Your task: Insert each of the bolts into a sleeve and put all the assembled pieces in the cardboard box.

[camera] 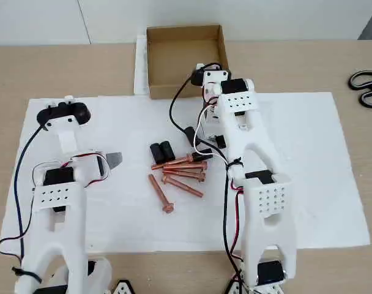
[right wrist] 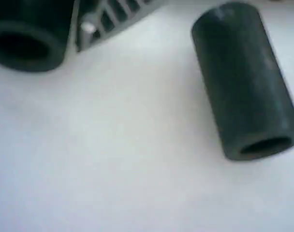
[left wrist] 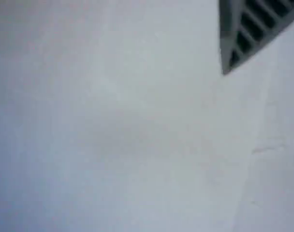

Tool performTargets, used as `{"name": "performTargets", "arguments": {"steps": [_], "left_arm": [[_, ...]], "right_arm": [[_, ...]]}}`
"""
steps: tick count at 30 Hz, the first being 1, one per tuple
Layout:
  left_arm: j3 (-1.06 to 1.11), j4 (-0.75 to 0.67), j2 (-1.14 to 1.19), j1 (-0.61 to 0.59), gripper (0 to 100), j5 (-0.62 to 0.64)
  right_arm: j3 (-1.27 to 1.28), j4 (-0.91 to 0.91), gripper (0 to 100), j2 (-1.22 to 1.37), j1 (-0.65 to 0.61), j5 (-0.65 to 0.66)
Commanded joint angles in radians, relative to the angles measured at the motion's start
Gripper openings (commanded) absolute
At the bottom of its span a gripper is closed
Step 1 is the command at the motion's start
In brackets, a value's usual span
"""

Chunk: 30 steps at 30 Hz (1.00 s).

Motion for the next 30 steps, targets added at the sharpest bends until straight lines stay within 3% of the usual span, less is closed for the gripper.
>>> {"name": "performTargets", "arguments": {"steps": [1, 8, 12, 19, 27, 30], "left_arm": [[-0.004, -0.017, -0.003, 0.0, 31, 0.003], [-0.004, -0.017, -0.003, 0.0, 31, 0.003], [-0.004, -0.017, -0.003, 0.0, 31, 0.003], [-0.004, -0.017, -0.003, 0.0, 31, 0.003], [-0.012, -0.014, -0.009, 0.002, 31, 0.0], [-0.056, 0.046, -0.002, 0.043, 31, -0.083]], "right_arm": [[-0.015, -0.025, 13.9, 0.016, -0.004, 0.011], [-0.015, -0.016, 12.3, 0.019, -0.002, 0.011], [-0.015, -0.012, 0.0, 0.019, 0.001, 0.006], [-0.017, 0.054, 0.4, -0.007, 0.015, 0.011], [-0.017, 0.143, 0.4, -0.3, 0.053, 0.011], [-0.015, 0.203, 0.4, -0.406, 0.054, 0.011]]}}
